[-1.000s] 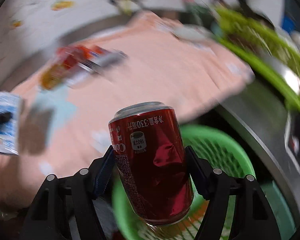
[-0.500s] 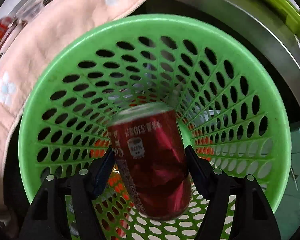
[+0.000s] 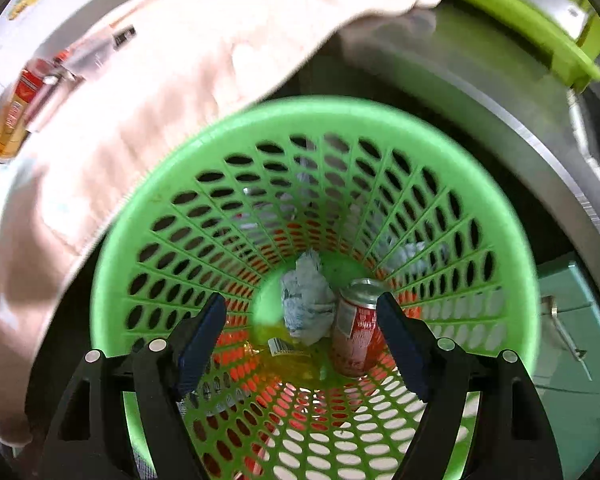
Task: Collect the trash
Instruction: 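Carry the milk carton over the basket with the left tool and release it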
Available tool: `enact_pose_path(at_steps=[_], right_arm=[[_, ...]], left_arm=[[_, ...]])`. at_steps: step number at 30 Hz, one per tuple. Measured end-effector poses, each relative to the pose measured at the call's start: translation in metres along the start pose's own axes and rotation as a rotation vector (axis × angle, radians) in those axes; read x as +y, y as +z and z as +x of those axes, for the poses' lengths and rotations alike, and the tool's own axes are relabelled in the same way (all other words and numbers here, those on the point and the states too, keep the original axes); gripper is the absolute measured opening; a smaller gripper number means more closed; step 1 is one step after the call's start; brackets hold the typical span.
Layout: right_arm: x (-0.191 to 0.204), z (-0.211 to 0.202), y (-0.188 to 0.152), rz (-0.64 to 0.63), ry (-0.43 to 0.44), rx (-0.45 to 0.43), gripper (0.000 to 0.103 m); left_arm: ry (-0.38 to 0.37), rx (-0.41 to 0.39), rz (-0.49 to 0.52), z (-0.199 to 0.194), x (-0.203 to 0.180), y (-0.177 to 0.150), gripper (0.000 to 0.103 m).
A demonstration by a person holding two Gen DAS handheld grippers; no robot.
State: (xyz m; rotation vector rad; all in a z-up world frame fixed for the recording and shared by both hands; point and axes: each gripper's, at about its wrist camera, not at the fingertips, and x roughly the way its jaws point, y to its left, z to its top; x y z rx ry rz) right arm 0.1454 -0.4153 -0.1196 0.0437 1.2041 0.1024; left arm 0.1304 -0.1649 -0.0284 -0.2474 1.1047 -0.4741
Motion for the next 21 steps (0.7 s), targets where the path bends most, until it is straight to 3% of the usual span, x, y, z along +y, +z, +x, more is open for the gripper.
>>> enact_pose_path(at_steps=[7,11,21], right_arm=[[-0.004,-0.086,-0.031,0.036,-0.017,-0.213,0.075],[-0.016,-0.117,-0.057,0.059,-0.045,-0.315,0.075],[-0.043,-0.126,-0.097,0.129,-0.038,-0.397,0.080]], left_arm=[[-0.039,0.047,0.083,0.031,-0.048,0.011,0.048],[-0.029,0.083,0.192,0.065,-0.089,0.014,0.048],[0.030,0.245,0.367,0.162,-0.147,0.002,0.049]])
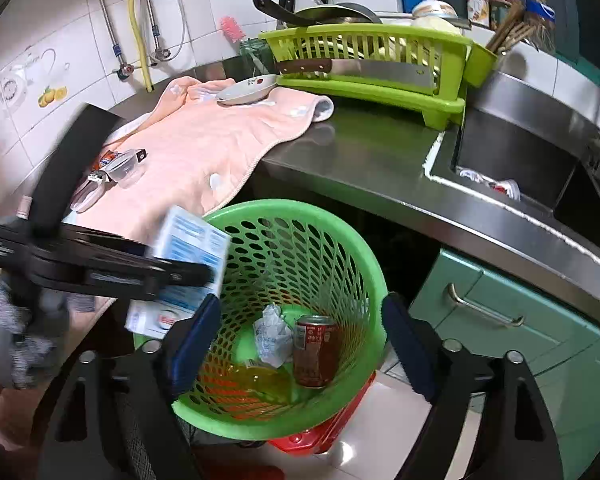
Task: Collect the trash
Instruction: 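Carry the milk carton over the basket with the left tool and release it, then move the left tool toward the white paper cup while the right tool reaches the clear plastic cup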
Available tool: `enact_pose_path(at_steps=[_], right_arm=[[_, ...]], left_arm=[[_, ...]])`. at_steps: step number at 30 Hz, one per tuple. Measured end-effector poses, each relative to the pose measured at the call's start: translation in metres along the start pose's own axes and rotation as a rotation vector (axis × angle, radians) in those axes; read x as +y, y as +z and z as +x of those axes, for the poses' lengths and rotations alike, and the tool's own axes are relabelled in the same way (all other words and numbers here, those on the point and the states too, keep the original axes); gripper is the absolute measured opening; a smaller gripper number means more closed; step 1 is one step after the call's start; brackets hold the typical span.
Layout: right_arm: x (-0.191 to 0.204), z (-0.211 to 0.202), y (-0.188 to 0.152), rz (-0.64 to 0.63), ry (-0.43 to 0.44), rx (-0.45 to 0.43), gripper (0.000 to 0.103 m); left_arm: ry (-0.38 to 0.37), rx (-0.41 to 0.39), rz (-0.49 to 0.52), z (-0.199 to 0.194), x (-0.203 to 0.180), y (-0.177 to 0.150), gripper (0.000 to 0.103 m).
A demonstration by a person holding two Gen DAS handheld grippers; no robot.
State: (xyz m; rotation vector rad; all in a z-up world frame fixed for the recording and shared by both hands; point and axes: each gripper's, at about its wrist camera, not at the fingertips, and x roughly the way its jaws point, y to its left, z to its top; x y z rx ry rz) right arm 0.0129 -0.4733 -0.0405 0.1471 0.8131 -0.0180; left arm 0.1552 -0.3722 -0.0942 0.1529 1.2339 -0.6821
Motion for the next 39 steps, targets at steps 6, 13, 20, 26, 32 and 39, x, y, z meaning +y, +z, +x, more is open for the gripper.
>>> enact_pose_path(at_steps=[6,13,20,26,32,39], right_arm=[[-0.009,0.006,-0.012,0.038,0.029,0.001,0.080],[-0.010,0.005,-0.013,0.061,0.055,-0.012,0.081],[0.004,0.000,-0.006,0.058,0.072,-0.043,0.086],[0.026,-0.004,0.005,0.038,0.096,-0.076,0.090],[0.068,0.004,0.020,-0.029,0.140,-0.075,0.090],[0.123,0.030,0.046,-0.072,0.213,-0.054,0.090]], left_arm=[[0.070,0.038,0.054,0.030,-0.006,0.004,0.054],[0.083,0.030,0.067,0.029,0.004,-0.001,0.065],[0.032,-0.033,0.043,-0.006,0.014,-0.012,0.066],[0.022,-0.115,0.015,-0.046,0.028,-0.028,0.066],[0.042,-0.198,-0.035,-0.090,0.056,-0.055,0.066],[0.089,-0.264,-0.127,-0.137,0.110,-0.090,0.066]])
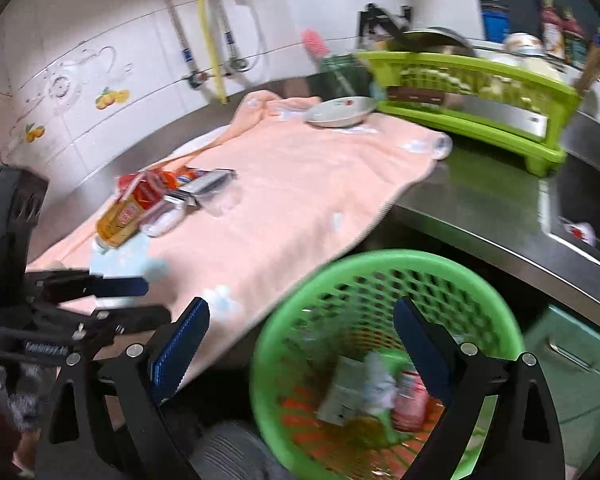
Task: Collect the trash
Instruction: 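Move the left tool toward the white paper cup while the right tool reaches the clear plastic cup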
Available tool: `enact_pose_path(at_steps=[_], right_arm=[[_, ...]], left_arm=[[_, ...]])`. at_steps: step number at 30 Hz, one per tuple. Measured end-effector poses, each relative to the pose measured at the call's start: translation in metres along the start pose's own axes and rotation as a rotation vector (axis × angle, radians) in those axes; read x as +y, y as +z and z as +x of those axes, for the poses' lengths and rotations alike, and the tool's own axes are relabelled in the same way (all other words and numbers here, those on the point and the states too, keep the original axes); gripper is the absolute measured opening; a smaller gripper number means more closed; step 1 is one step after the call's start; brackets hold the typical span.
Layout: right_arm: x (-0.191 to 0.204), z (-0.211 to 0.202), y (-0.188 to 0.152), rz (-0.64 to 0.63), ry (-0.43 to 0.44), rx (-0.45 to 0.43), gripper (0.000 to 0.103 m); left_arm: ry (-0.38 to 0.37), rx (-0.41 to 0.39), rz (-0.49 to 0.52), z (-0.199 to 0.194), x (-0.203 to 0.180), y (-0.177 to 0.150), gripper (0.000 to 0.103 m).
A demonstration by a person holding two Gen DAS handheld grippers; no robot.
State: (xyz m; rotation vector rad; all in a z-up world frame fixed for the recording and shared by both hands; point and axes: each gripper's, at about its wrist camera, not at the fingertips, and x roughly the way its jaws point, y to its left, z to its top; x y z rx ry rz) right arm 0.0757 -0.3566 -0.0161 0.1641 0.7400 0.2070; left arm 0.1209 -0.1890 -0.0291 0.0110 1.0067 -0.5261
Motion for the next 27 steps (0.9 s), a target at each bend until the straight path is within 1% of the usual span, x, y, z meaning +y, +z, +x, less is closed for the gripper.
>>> enact_pose_path(at_steps=[9,12,16,22,23,27], right_arm=[[0.067,0.066,0.047,-0.108,0.065,0.010,0.090],[0.089,0.091,0.058,-0.166,0.077,0.020,0.090],[0.111,0.121,0.072,-0.233,0.072,0.018,0.090],[0.118,0.160,0.088,-0.250,0.054,0.025,0.090],[0.119,0.164,0.090,-0.254,0.049,0.028,0.090],[0.124,0.189,0.098,-0.296,0.003,0.040,0.089]], left_arm=[[0.087,-0.065,-0.117,-0.050,0.078,-0.025,0.066],[0.127,-0.085,-0.158,-0.064,0.106,-0.034,0.066],[0.172,-0.112,-0.220,-0.083,0.139,-0.044,0.066],[0.247,-0.163,-0.285,-0.111,0.174,-0.057,0.069],[0.270,-0.174,-0.299,-0.117,0.181,-0.059,0.069],[0.306,-0.209,-0.383,-0.136,0.209,-0.069,0.069]])
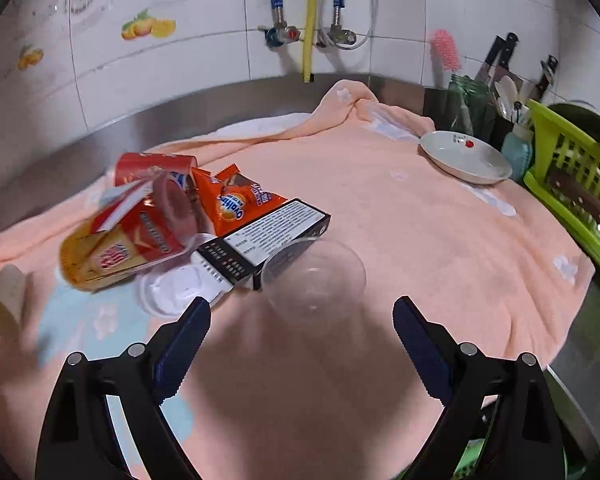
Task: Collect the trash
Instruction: 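Move the left tool toward the white paper cup while the right tool reaches the clear plastic cup, then grasp the white paper cup with the left tool while the right tool grasps the clear plastic cup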
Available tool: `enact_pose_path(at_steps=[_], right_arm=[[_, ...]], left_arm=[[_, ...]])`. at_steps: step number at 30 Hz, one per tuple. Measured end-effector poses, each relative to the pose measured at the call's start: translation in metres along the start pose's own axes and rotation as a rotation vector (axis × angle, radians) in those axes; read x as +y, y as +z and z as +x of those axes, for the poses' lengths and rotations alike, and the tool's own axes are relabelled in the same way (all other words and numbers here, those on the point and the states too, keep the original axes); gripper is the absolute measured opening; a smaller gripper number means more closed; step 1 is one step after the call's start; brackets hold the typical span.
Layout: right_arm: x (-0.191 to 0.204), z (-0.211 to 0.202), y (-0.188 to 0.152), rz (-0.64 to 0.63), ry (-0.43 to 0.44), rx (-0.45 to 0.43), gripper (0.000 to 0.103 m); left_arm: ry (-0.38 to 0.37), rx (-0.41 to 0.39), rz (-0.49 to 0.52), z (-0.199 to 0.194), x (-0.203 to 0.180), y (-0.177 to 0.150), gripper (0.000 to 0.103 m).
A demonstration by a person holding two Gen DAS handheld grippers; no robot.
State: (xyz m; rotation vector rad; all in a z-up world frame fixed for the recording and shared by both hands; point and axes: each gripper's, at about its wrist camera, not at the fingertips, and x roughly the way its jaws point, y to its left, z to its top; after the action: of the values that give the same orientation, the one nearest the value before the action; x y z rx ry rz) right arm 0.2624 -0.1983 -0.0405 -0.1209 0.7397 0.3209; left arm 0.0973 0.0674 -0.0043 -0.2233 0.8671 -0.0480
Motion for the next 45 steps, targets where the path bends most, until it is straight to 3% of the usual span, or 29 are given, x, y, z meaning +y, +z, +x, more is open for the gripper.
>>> enact_pose_path(at_steps=[10,15,23,26,31,32,39,45], right_arm=[[-0.006,0.038,0.009,0.015,0.000,0.042,0.075],[-0.005,0.044,0.008,0.018,0.004,0.053,0.063],[-0.005,0.037,0.006,0.029,0.018,0.033,0.061],[-0.004,0.026,0.005,0.028,0.020,0.019,0.061],[-0.006,-0.008,-0.006,0.031,0.018,-0.012,0.061],[-0.008,-0.017,-0.009,0.036,0.021,-0.017,0.061],[-0.024,-0.073,-0.037,0.061,-0.006,-0.039,0.061],[-0.066,-0.114,-0.085,0.127,-0.077,0.026,0.061]], left_arm=[[0.088,-0.004,-0.301,0.002,0.080,0.013,0.072],[0.048,0.058,-0.418,0.022,0.100,0.010,0.074],[0.039,0.119,-0.531,0.046,0.114,0.004,0.076],[0.053,0.137,-0.559,0.054,0.120,0.003,0.076],[0.014,0.151,-0.604,0.061,0.127,-0.003,0.075],[0.006,0.149,-0.606,0.061,0.127,-0.003,0.071],[-0.006,0.130,-0.558,0.053,0.117,-0.003,0.065],[-0.050,0.120,-0.499,0.043,0.100,-0.006,0.063]])
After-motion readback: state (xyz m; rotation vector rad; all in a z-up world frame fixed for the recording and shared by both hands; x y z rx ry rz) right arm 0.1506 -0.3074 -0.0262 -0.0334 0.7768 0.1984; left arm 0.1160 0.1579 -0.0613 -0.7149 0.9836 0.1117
